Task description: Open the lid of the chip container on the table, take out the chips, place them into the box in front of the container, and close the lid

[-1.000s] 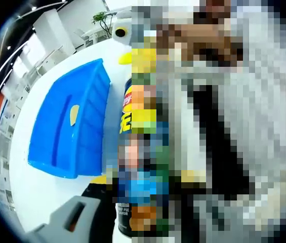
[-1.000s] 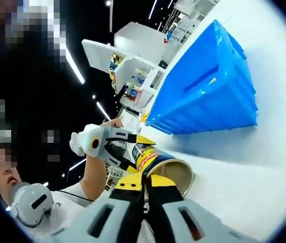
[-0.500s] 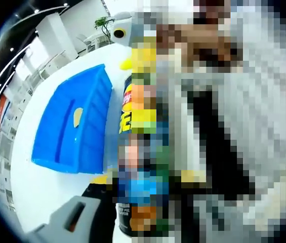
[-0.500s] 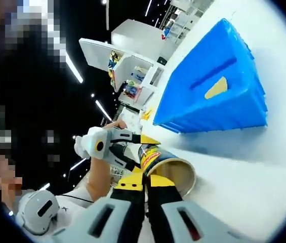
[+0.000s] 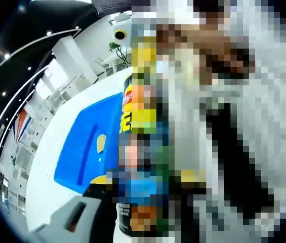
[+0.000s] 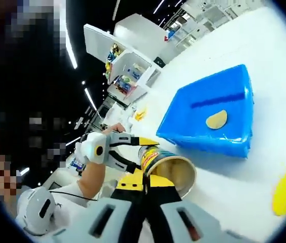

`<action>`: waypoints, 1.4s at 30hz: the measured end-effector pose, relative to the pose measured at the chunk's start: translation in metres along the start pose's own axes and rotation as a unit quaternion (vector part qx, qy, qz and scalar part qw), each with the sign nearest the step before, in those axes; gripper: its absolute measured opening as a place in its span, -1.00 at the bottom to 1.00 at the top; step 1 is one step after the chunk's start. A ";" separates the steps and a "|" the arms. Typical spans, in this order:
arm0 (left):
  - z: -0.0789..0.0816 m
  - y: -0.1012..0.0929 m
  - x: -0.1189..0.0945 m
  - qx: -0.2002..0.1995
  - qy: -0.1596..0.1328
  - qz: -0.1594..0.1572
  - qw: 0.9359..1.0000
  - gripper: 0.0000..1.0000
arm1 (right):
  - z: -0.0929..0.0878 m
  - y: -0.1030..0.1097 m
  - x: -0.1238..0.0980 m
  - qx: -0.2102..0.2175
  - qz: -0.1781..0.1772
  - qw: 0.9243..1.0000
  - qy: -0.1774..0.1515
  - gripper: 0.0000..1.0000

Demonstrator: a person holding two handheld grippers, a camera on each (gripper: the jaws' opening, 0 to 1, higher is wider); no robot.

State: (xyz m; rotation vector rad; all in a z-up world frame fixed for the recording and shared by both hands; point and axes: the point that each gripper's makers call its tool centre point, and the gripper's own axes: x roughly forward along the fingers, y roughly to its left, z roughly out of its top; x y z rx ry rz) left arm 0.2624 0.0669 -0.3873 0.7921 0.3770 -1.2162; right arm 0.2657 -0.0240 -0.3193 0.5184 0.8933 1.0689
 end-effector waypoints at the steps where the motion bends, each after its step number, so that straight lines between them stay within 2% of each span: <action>1: 0.004 0.001 0.000 -0.010 -0.006 0.008 1.000 -0.10 | 0.003 0.004 -0.005 -0.007 -0.007 1.000 0.004 -0.99; 2: 0.010 0.000 0.003 -0.020 -0.028 0.014 0.999 -0.10 | 0.006 0.005 -0.008 -0.018 -0.016 1.000 0.005 -0.99; 3: 0.013 -0.004 0.005 -0.026 -0.036 0.010 0.999 -0.10 | 0.007 0.007 -0.012 -0.032 -0.025 0.999 0.015 -0.98; 4: 0.016 -0.002 0.006 -0.033 -0.039 0.027 0.998 -0.10 | 0.009 0.010 -0.015 -0.043 -0.035 0.998 0.023 -0.98; 5: 0.021 -0.001 0.008 -0.028 -0.053 0.040 0.997 -0.10 | 0.012 0.012 -0.018 -0.058 -0.046 0.997 0.028 -0.98; 8: 0.035 -0.001 0.012 -0.062 -0.090 0.041 0.993 -0.10 | 0.024 0.021 -0.027 -0.102 -0.090 0.989 0.062 -0.98; 10: 0.044 0.005 0.013 -0.057 -0.108 0.064 0.990 -0.10 | 0.031 0.031 -0.030 -0.121 -0.104 0.985 0.071 -0.98; 11: 0.046 0.004 0.013 -0.059 -0.108 0.061 0.990 -0.10 | 0.033 0.034 -0.031 -0.129 -0.109 0.982 0.079 -0.98; 13: 0.053 0.006 0.014 -0.072 -0.126 0.068 0.987 -0.10 | 0.038 0.042 -0.031 -0.127 -0.108 0.983 0.081 -0.98; 17: 0.059 0.007 0.019 -0.084 -0.141 0.079 0.983 -0.10 | 0.043 0.039 -0.036 -0.145 -0.136 0.974 0.107 -0.98; 18: 0.061 0.010 0.022 -0.080 -0.150 0.092 0.981 -0.10 | 0.044 0.041 -0.036 -0.147 -0.140 0.973 0.110 -0.98; 21: 0.067 0.010 0.026 -0.091 -0.165 0.102 0.977 -0.10 | 0.046 0.045 -0.038 -0.162 -0.158 0.966 0.127 -0.98; 26: 0.079 0.008 0.031 -0.130 -0.206 0.105 0.964 -0.10 | 0.050 0.052 -0.042 -0.188 -0.194 0.949 0.163 -0.98; 30: 0.091 0.004 0.039 -0.172 -0.251 0.114 0.946 -0.10 | 0.050 0.062 -0.037 -0.204 -0.204 0.941 0.178 -0.98; 33: 0.094 0.004 0.043 -0.185 -0.267 0.126 0.937 -0.10 | 0.049 0.070 -0.031 -0.216 -0.203 0.938 0.180 -0.98; 35: 0.094 0.007 0.042 -0.183 -0.271 0.136 0.935 -0.10 | 0.048 0.076 -0.026 -0.223 -0.195 0.938 0.181 -0.98; 37: 0.092 0.007 0.042 -0.191 -0.276 0.125 0.934 -0.10 | 0.048 0.075 -0.023 -0.229 -0.195 0.936 0.181 -0.98; 42: 0.086 0.002 0.046 -0.198 -0.272 0.122 0.934 -0.10 | 0.044 0.068 -0.017 -0.226 -0.199 0.934 0.193 -0.98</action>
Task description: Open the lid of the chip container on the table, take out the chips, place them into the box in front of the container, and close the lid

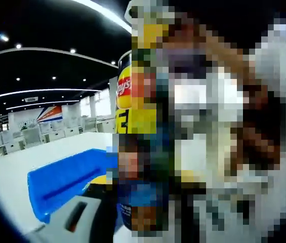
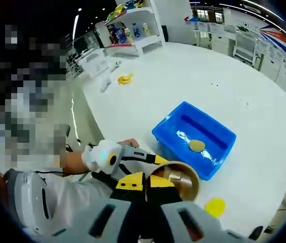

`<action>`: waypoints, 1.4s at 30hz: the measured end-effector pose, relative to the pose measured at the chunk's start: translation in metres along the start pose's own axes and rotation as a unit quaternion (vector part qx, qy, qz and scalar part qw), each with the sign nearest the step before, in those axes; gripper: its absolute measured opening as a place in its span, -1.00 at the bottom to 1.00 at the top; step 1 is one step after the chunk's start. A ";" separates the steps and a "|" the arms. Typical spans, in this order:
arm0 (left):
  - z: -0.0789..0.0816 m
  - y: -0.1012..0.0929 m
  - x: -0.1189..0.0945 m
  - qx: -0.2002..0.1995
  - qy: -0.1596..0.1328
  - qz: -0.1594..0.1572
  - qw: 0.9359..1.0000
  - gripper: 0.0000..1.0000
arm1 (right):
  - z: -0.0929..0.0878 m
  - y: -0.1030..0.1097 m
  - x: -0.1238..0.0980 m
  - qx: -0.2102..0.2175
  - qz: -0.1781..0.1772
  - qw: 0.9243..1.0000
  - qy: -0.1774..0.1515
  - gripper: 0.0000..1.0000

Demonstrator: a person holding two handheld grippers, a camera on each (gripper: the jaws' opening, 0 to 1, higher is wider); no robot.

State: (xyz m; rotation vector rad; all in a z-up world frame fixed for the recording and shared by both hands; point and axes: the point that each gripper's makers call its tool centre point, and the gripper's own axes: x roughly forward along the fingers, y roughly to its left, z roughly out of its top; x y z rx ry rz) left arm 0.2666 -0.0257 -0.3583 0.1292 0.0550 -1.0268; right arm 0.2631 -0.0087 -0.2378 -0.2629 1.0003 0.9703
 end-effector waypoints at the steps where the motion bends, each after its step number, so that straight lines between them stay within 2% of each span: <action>1: -0.002 -0.001 0.000 -0.001 0.000 0.000 1.000 -0.10 | 0.000 0.000 0.001 -0.002 -0.001 1.000 0.003 -0.98; 8: -0.010 -0.006 0.001 -0.025 -0.008 -0.006 1.000 -0.10 | -0.002 0.006 0.012 -0.018 0.004 1.000 0.014 -0.97; 12: -0.021 -0.009 0.000 -0.023 0.007 -0.004 1.000 -0.10 | -0.008 0.012 0.023 -0.026 0.008 0.999 0.024 -0.97; 21: -0.024 -0.007 -0.004 -0.040 -0.003 -0.005 0.999 -0.10 | -0.002 0.024 0.032 -0.043 0.024 0.999 0.014 -0.96; 31: -0.026 -0.008 -0.005 -0.037 -0.010 -0.007 0.999 -0.10 | -0.002 0.029 0.036 -0.054 0.030 0.998 0.013 -0.94; 33: -0.025 -0.008 -0.005 -0.037 -0.011 -0.008 0.999 -0.10 | -0.001 0.029 0.036 -0.062 0.028 0.998 0.008 -0.91; 34: -0.025 -0.008 -0.006 -0.038 -0.011 -0.009 0.999 -0.09 | 0.004 0.030 0.036 -0.089 0.027 0.996 -0.012 -0.90; 39: -0.025 -0.008 -0.007 -0.036 -0.010 -0.013 0.999 -0.09 | 0.011 0.032 0.023 -0.092 0.035 0.994 -0.038 -0.95; 41: -0.025 -0.008 -0.006 -0.040 -0.013 -0.014 0.999 -0.09 | 0.021 0.037 0.012 -0.084 0.054 0.993 -0.069 -0.95; 42: -0.025 -0.009 -0.006 -0.039 -0.014 -0.014 0.999 -0.08 | 0.027 0.037 0.004 -0.094 0.057 0.990 -0.088 -0.95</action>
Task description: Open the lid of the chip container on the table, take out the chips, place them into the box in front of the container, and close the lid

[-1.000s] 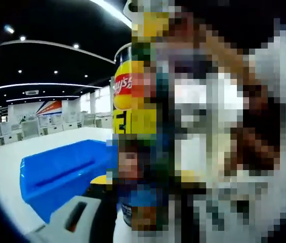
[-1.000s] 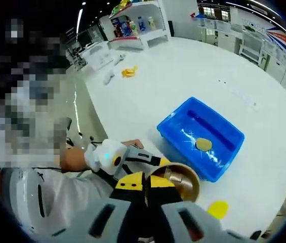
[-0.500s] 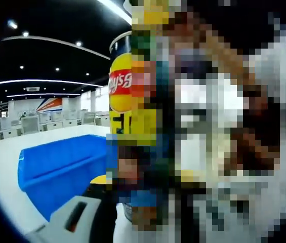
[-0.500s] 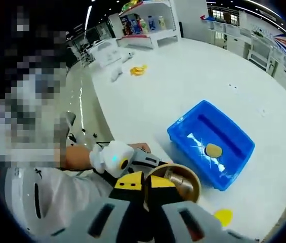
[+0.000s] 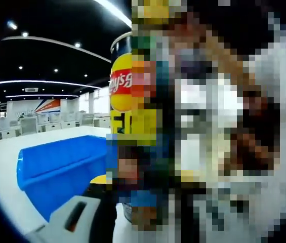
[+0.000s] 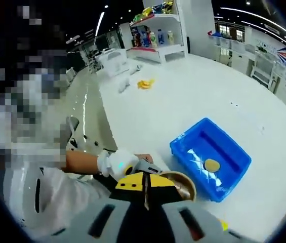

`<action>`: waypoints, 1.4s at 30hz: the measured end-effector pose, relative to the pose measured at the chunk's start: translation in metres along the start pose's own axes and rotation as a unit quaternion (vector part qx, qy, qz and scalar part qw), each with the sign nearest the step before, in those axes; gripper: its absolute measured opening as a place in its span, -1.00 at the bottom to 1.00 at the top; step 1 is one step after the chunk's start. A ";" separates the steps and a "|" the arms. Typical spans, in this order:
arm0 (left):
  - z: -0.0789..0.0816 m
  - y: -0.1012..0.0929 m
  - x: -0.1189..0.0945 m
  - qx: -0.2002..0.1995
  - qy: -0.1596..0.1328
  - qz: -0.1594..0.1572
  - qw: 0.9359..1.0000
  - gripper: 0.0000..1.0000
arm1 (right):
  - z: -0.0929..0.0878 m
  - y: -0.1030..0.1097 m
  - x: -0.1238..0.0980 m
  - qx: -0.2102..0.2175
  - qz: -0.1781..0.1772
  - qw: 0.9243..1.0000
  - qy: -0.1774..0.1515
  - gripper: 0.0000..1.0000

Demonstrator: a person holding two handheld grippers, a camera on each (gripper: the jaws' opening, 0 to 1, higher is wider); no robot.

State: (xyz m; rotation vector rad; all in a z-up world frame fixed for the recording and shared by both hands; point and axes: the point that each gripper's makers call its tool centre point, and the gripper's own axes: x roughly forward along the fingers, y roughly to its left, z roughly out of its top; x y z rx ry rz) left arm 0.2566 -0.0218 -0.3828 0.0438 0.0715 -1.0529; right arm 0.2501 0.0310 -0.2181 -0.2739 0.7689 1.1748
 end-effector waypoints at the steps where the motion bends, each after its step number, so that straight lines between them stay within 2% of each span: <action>1: 0.000 0.000 0.000 0.001 -0.001 0.000 1.000 -0.08 | 0.005 0.000 -0.004 -0.015 0.000 1.000 -0.018 -0.94; 3: 0.000 0.000 0.000 0.000 -0.001 -0.002 1.000 -0.08 | 0.016 -0.001 -0.016 -0.042 -0.003 0.997 -0.069 -0.87; 6: 0.000 0.000 0.000 0.002 0.001 -0.003 1.000 -0.08 | 0.016 -0.003 -0.029 -0.045 -0.004 0.993 -0.107 -0.80; 7: 0.000 0.000 0.000 0.001 0.001 -0.003 1.000 -0.07 | 0.016 -0.007 -0.034 -0.045 -0.016 0.991 -0.124 -0.79; 9: 0.001 0.000 0.000 0.008 0.003 -0.003 1.000 -0.07 | 0.013 -0.011 -0.042 -0.070 -0.028 0.986 -0.150 -0.74; 12: 0.002 0.000 -0.001 0.007 0.002 -0.003 1.000 -0.07 | 0.002 -0.012 -0.047 -0.082 -0.027 0.984 -0.156 -0.61; 13: 0.003 0.001 -0.001 0.006 0.001 -0.004 1.000 -0.07 | -0.002 -0.011 -0.049 -0.106 -0.024 0.981 -0.163 -0.60; 18: 0.003 0.001 -0.003 0.004 0.002 -0.005 1.000 -0.07 | -0.026 -0.021 -0.048 -0.121 -0.037 0.978 -0.168 -0.57; 22: 0.002 0.001 -0.004 0.003 0.003 -0.006 1.000 -0.07 | -0.036 -0.028 -0.053 -0.131 -0.048 0.970 -0.198 -0.48; 27: 0.003 -0.001 -0.005 0.004 0.003 -0.008 1.000 -0.06 | -0.052 -0.043 -0.063 -0.119 -0.070 0.964 -0.226 -0.37; 29: 0.003 -0.001 -0.005 0.003 0.002 -0.010 1.000 -0.06 | -0.060 -0.056 -0.067 -0.094 -0.087 0.962 -0.241 -0.29; 32: 0.003 0.000 -0.005 0.005 0.002 -0.010 1.000 -0.05 | -0.081 -0.083 -0.071 -0.091 -0.146 0.956 -0.235 -0.20; 35: 0.003 0.001 -0.005 0.006 0.002 -0.009 1.000 -0.06 | -0.103 -0.105 -0.074 -0.074 -0.189 0.949 -0.239 -0.09; 38: 0.003 0.001 -0.006 0.004 -0.001 -0.009 1.000 -0.05 | -0.128 -0.123 -0.074 -0.030 -0.210 0.942 -0.259 -0.05; 40: 0.003 0.001 -0.006 0.003 -0.001 -0.010 1.000 -0.05 | -0.151 -0.130 -0.068 0.020 -0.202 0.942 -0.267 -0.13; 42: 0.002 0.000 -0.006 0.004 0.001 -0.011 1.000 -0.05 | -0.164 -0.136 -0.065 0.045 -0.203 0.936 -0.284 -0.16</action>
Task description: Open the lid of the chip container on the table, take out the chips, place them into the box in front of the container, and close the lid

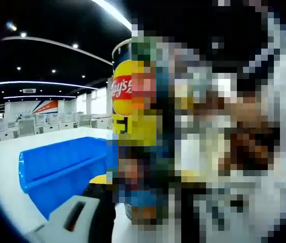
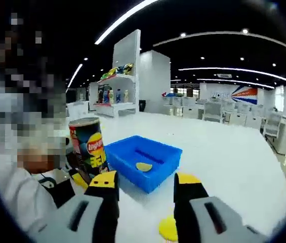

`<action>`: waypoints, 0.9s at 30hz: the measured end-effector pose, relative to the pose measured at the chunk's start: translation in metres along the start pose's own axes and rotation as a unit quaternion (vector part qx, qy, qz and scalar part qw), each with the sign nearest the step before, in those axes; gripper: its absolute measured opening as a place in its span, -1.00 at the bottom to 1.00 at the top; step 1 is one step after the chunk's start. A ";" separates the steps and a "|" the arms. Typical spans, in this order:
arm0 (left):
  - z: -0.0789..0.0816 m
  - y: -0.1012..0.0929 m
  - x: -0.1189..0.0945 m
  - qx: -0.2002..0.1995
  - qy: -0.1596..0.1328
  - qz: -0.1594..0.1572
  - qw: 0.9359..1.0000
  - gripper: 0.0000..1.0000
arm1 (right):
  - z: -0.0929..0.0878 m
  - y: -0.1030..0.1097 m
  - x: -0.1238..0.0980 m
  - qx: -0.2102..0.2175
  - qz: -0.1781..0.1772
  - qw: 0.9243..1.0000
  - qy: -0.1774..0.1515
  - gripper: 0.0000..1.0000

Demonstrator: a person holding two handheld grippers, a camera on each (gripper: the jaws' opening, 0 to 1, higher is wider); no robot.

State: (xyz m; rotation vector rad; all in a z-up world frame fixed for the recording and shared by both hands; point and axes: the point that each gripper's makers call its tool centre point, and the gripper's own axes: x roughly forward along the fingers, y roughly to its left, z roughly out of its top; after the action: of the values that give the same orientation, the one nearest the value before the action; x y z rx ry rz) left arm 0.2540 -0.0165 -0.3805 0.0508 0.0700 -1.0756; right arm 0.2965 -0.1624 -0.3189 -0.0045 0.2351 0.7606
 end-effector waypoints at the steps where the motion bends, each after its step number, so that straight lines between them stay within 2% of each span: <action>1: 0.000 -0.001 0.000 0.000 0.000 -0.002 1.000 -0.05 | -0.011 -0.005 -0.001 0.004 -0.008 1.000 -0.003 -0.14; 4: -0.001 0.000 -0.001 0.003 0.003 0.000 1.000 -0.04 | -0.034 -0.014 -0.003 -0.001 -0.035 0.999 -0.003 -0.09; 7: -0.001 -0.001 -0.002 0.003 0.001 -0.002 1.000 -0.04 | -0.053 -0.019 -0.004 0.043 -0.043 0.998 -0.004 -0.05; 11: 0.003 -0.006 -0.003 0.004 -0.012 -0.012 1.000 0.03 | -0.073 -0.029 -0.004 0.021 -0.069 0.997 0.018 -0.03; 18: 0.000 -0.004 -0.005 0.006 -0.009 -0.010 1.000 0.05 | -0.089 -0.039 -0.001 0.015 -0.095 0.995 0.030 0.01; 21: 0.001 -0.001 -0.007 0.004 -0.011 -0.006 1.000 0.05 | -0.092 -0.043 0.002 0.031 -0.108 0.993 0.032 0.02; 23: 0.001 0.000 -0.009 0.001 -0.013 -0.005 1.000 0.04 | -0.095 -0.045 0.003 0.013 -0.126 0.991 0.040 0.03; 24: 0.000 0.001 -0.009 0.004 -0.012 -0.003 1.000 0.03 | -0.096 -0.044 0.004 0.001 -0.127 0.991 0.047 0.02; 27: -0.002 -0.002 -0.010 0.016 -0.004 -0.004 1.000 0.03 | -0.099 -0.041 0.009 0.002 -0.123 0.991 0.050 0.05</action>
State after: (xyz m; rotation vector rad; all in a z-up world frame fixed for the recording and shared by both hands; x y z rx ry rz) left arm 0.2480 -0.0087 -0.3817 0.0748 0.0451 -1.0855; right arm 0.3103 -0.1947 -0.4206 -0.0673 0.3255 0.5155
